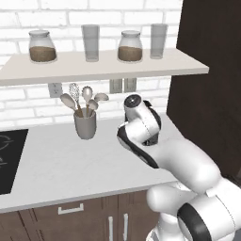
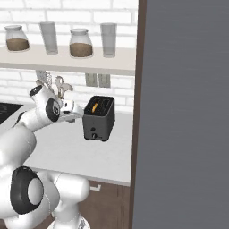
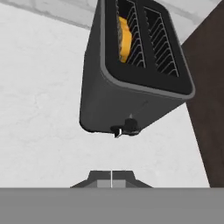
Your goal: Start the toaster. Once the lever pops up, take the bread to the plate on the dining counter.
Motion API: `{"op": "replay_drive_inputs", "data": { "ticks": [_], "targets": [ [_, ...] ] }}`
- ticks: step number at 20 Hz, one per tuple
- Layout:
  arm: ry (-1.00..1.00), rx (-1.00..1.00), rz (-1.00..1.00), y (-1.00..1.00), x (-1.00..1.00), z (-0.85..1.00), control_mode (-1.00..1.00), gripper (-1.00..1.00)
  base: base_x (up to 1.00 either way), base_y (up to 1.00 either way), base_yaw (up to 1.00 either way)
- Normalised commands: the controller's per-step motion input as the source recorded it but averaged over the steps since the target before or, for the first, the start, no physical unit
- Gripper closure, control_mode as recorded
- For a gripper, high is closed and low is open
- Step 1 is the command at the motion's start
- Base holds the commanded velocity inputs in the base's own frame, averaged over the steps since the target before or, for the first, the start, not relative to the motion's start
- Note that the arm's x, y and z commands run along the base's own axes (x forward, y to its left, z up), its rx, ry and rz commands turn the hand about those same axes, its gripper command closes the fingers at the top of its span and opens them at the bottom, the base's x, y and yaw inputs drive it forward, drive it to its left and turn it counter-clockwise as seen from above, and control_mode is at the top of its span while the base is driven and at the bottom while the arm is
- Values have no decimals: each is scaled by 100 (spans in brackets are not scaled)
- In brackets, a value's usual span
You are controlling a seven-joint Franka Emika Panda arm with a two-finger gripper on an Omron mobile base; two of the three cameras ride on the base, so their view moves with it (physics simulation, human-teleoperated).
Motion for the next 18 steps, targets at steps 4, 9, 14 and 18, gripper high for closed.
{"op": "replay_drive_inputs", "data": {
  "ticks": [4,9,14,18],
  "targets": [
    [0,-24,0,78,-40,17,-100,100,0,0,0],
    [-9,-10,0,30,-62,0,-100,100,0,0,0],
    [-1,0,0,1,-25,0,-100,100,0,0,0],
    [0,0,0,0,0,0,-100,100,0,0,0]
  ]
}}
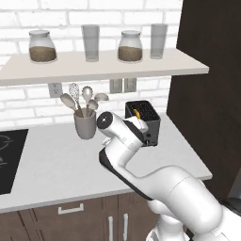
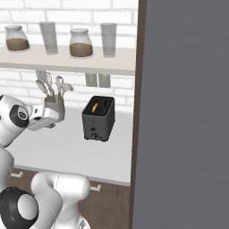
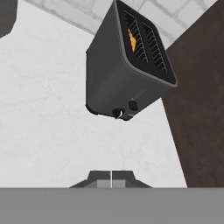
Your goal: Start the toaster. Once the lever pops up, take the bread to the plate on the dining counter.
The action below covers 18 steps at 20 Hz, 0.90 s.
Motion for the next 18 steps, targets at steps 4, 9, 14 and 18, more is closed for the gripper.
{"op": "replay_drive_inputs", "data": {
  "ticks": [4,9,14,18],
  "targets": [
    [0,0,0,0,0,0,-100,100,0,0,0],
    [0,0,0,0,0,0,-100,100,0,0,0],
    [0,0,0,0,0,0,-100,-100,0,0,0],
    [0,0,0,0,0,0,-100,-100,0,0,0]
  ]
}}
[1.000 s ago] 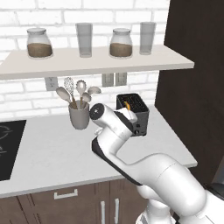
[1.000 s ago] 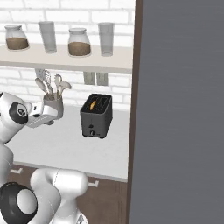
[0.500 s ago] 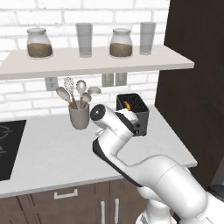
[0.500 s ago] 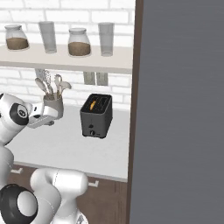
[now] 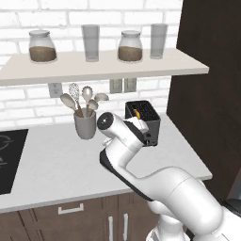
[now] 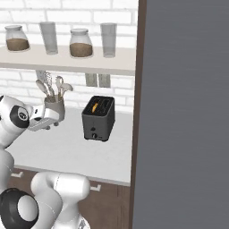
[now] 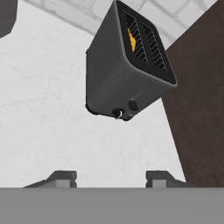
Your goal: Start the toaster. Once the lever pops up, take the bread to the plate on the dining counter.
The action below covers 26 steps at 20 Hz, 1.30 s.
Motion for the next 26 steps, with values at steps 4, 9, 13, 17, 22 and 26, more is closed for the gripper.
{"op": "replay_drive_inputs", "data": {
  "ticks": [4,9,13,17,22,26],
  "targets": [
    [0,0,0,0,0,0,-100,-100,0,0,0],
    [0,0,0,0,0,0,-100,-100,0,0,0],
    [0,0,0,0,0,0,-100,-100,0,0,0],
    [0,0,0,0,0,0,-100,-100,0,0,0],
    [0,0,0,0,0,0,-100,-100,0,0,0],
    [0,0,0,0,0,0,-100,-100,0,0,0]
  ]
}}
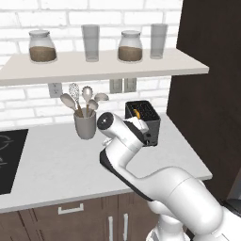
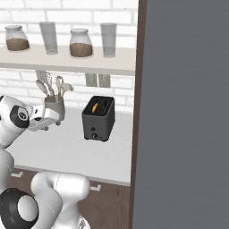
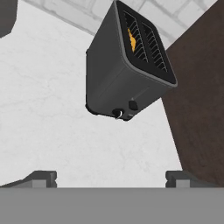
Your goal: Start the toaster. Once the lever pops up, take the bread to the plate on the dining counter.
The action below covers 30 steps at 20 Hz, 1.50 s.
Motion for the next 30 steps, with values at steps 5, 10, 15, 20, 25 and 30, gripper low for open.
{"op": "replay_drive_inputs", "data": {
  "ticks": [5,10,15,20,25,30],
  "targets": [
    [0,0,0,0,0,0,-100,-100,0,0,0],
    [0,0,0,0,0,0,-100,-100,0,0,0],
    [0,0,0,0,0,0,-100,-100,0,0,0],
    [0,0,0,0,0,0,-100,-100,0,0,0],
    [0,0,0,0,0,0,-100,-100,0,0,0],
    [0,0,0,0,0,0,-100,-100,0,0,0]
  ]
}}
